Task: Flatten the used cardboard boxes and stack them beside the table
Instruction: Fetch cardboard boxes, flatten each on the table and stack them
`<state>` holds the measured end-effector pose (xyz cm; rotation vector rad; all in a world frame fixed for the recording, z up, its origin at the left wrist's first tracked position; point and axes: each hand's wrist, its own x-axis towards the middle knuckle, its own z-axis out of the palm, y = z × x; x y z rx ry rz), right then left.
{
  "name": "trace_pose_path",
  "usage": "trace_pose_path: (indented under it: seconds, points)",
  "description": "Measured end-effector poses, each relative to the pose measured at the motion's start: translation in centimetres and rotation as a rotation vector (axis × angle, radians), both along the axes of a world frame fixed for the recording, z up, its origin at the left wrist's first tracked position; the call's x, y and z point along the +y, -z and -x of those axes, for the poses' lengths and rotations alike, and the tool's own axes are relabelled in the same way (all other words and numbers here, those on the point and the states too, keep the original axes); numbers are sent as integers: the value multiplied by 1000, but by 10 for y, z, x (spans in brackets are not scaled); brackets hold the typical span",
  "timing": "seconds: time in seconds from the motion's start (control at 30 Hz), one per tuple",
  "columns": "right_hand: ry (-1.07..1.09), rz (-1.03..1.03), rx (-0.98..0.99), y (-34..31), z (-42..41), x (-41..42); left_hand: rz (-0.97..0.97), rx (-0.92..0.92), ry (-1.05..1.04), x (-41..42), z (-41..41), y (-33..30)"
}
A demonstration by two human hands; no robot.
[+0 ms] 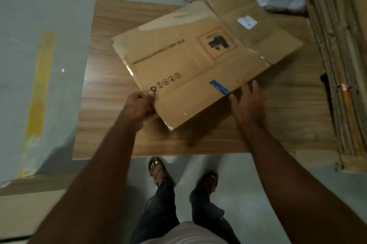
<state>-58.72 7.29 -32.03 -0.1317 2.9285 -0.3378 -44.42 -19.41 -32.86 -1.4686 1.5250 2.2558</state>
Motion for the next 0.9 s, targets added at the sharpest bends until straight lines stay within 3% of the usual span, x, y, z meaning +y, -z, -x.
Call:
trace_pose_path:
  seconds: [0.07, 0.13, 0.2, 0.4, 0.5, 0.6, 0.7, 0.77, 0.9]
  points:
    - [316, 356, -148, -16, 5, -1, -69, -8, -140, 36, -5, 3]
    - [600, 817, -452, -29, -6, -3, -134, 19, -229, 77, -8, 4]
    - [636, 966, -638, -34, -34, 2, -192, 35, -218, 120, -9, 0]
    - [736, 982, -407, -13, -68, 89, -233, -36, 186, 227, -14, -17]
    - [635, 936, -361, -12, -50, 145, -276, -49, -24, 241, -13, -19]
    - [424, 653, -259, -17, -31, 180, -259, -31, -342, 225, -17, -17]
    - [332, 403, -162, -21, -19, 197, -171, -29, -442, 197, -23, -5]
    - [297, 335, -134, -23, -17, 206, -70, -47, -312, 190, -26, -8]
    - [245, 281, -176, -25, -16, 228, 247, -125, 179, 203, -24, -26]
